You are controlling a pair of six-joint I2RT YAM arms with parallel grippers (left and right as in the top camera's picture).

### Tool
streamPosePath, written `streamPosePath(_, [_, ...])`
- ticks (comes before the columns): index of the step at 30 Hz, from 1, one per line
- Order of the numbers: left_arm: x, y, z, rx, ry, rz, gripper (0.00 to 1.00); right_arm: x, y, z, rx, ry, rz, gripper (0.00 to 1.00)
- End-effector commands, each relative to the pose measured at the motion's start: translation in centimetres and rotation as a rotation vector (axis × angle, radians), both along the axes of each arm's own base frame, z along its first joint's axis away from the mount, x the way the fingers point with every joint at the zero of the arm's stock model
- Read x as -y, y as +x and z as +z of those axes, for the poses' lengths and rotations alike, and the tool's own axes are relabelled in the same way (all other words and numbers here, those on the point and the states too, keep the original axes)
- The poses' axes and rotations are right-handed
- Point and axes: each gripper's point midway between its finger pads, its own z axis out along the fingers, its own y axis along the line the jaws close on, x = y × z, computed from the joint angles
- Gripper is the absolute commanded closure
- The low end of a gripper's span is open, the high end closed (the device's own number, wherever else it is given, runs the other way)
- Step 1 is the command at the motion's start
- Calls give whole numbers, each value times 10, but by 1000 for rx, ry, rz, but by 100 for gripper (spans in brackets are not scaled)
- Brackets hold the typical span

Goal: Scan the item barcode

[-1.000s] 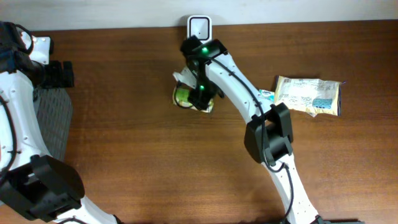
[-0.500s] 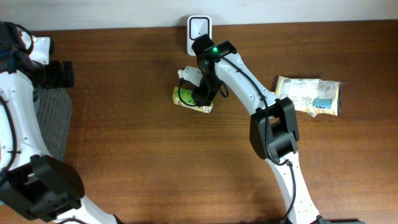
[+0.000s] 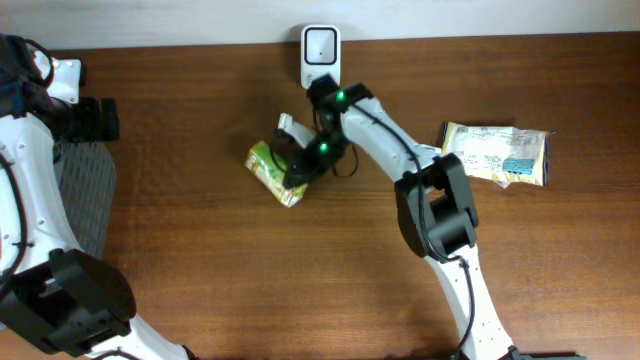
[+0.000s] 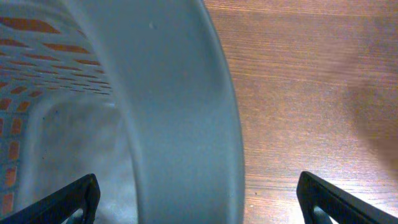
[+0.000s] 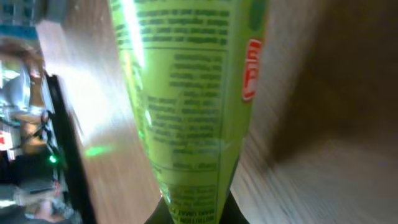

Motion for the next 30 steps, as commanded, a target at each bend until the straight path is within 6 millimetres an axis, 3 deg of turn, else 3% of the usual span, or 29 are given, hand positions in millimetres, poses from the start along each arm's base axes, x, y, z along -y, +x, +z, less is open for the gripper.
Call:
streamPosePath(1, [0,-1,-3,-7,-3,-14,1,-5,-18,-26,-157,-66,-107,94])
streamPosePath(6, [0,-1,-3,-7,-3,-14,1,37,9,-57,-43,-347,-220,56])
streamPosePath(10, [0,-1,-3,-7,-3,-14,1,90,36,-61,68,-569,-281,47])
streamPosePath(14, [0,-1,-3,-7,-3,-14,1,109,49,-55,138,-664,-297,47])
streamPosePath(16, [0,-1,-3,-7,-3,-14,1,106,52,-42,150,-647,-285,47])
streamPosePath(20, [0,-1,-3,-7,-3,-14,1,78,42,9,167,-456,-103,46])
streamPosePath(23, [0,-1,-3,-7,-3,-14,1,65,27,9,137,-421,-54,36])
streamPosePath(26, [0,-1,-3,-7,-3,-14,1,42,3,3,134,-431,20,16])
streamPosePath(30, [0,-1,-3,-7,-3,-14,1,19,-12,1,187,-418,114,12])
